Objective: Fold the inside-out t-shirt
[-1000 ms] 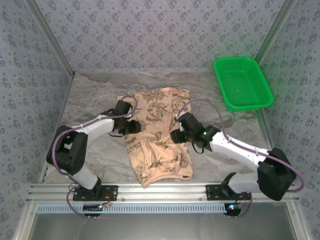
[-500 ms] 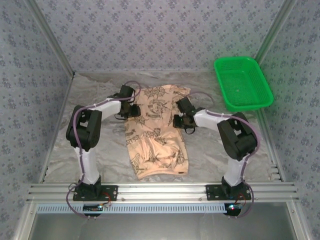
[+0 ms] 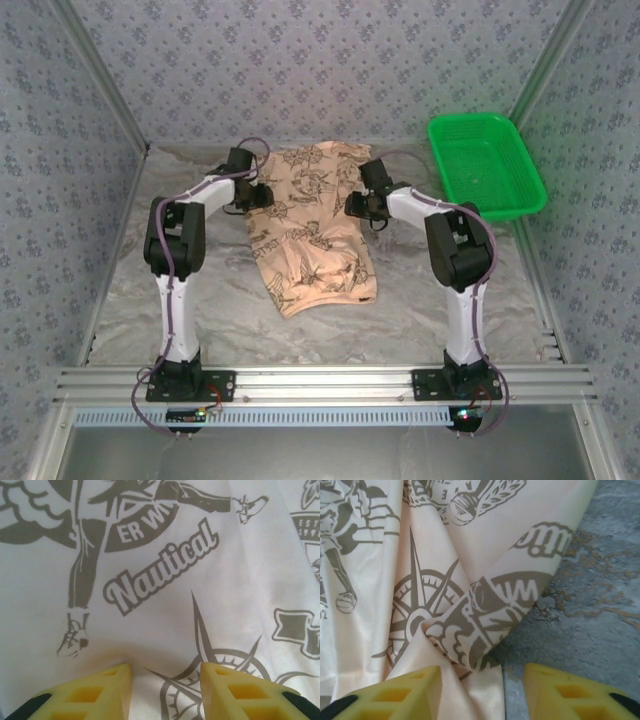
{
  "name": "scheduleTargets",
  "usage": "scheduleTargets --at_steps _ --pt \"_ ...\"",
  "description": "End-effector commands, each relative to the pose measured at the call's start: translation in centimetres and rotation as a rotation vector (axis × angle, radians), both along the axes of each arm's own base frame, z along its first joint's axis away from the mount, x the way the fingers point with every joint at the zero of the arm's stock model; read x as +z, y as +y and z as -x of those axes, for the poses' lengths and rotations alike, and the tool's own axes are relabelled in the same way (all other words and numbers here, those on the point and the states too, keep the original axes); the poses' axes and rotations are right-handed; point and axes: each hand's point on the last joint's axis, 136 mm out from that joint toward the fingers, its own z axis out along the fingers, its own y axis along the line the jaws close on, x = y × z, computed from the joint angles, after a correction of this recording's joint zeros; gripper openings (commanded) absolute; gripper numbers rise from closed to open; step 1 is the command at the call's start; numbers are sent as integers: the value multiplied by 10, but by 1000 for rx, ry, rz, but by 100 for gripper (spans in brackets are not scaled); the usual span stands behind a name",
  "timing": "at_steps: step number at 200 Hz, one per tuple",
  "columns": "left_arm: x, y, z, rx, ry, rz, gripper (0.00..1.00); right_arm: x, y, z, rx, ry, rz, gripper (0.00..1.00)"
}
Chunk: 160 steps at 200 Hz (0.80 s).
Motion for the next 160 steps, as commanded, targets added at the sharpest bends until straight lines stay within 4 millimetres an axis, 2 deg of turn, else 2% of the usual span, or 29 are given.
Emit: scheduleTargets --at_steps 1,15,25,29,33,51,69,83,102,125,141,160 --pt "70 -11 22 -103 -128 1 41 61 -1 22 8 -63 -37 56" --pt "103 -26 49 -195 -210 7 42 81 -13 47 -23 -80 -61 60" --pt "122 -46 74 -292 -256 10 43 87 -25 67 -49 -78 -64 62" --pt "127 -55 85 -337 -272 8 43 97 -29 73 -59 -95 -74 63" --pt "132 -65 97 -383 -288 5 43 89 -36 87 -65 -75 -65 64" --pt "142 -111 149 -578 -349 -14 44 89 -57 124 -86 -82 -48 68" --pt "145 -157 202 -788 -413 3 45 84 -82 155 -118 -98 -4 69" --pt "140 -186 238 -933 -454 11 46 79 -105 176 -182 -103 33 71" --pt "127 -218 278 -1127 -474 19 47 78 -127 196 -241 -123 17 71" --pt "104 -248 309 -1312 -454 -40 47 78 -144 211 -297 -146 -21 71" --pt "83 -252 318 -1386 -397 -114 46 77 -145 218 -304 -129 -66 71" --pt "60 -240 319 -1411 -337 -204 44 70 -142 224 -277 -88 -91 71"
